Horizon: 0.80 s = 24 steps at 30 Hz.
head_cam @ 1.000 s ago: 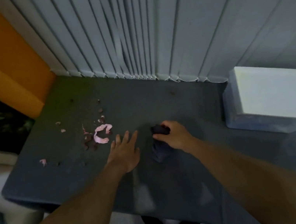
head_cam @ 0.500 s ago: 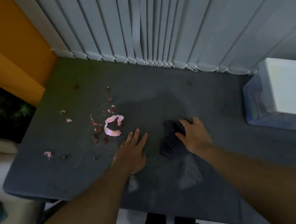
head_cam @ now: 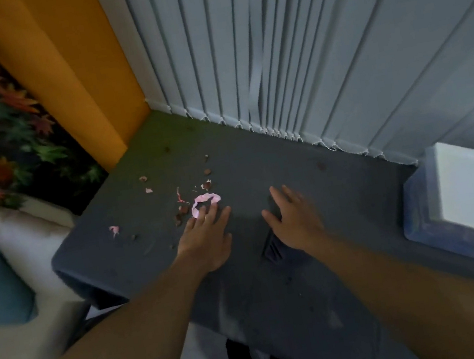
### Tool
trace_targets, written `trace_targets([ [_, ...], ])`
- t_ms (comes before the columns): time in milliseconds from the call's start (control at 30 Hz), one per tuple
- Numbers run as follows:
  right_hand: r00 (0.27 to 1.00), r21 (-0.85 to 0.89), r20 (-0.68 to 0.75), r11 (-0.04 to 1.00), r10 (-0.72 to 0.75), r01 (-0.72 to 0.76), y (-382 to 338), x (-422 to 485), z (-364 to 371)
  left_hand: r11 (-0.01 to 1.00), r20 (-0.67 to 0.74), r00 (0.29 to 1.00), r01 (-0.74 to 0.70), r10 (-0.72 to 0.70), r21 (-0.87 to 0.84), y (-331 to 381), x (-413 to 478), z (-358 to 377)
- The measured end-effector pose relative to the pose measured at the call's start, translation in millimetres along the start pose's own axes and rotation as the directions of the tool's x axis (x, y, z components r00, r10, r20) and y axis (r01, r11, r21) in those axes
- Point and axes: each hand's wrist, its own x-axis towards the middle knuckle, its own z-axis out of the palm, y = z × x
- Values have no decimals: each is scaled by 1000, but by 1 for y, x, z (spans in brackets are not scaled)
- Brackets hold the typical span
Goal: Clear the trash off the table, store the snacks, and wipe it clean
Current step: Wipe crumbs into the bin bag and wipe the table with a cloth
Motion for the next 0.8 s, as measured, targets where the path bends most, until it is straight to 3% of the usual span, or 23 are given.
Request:
trace_targets([
  [200, 985, -41, 37, 984, -171, 172, -42, -2, -14, 979, -66, 980, 184, -189, -86, -12, -46, -26],
  [400, 939, -69, 91, 939, -331, 337, -97, -7, -8, 914, -110, 915, 367, -388, -176, -44, -105, -26],
  [800, 829, -118, 187, 826, -527, 552, -237, -29, 50, 782, -138, 791, 534, -597, -323, -149, -206, -2],
])
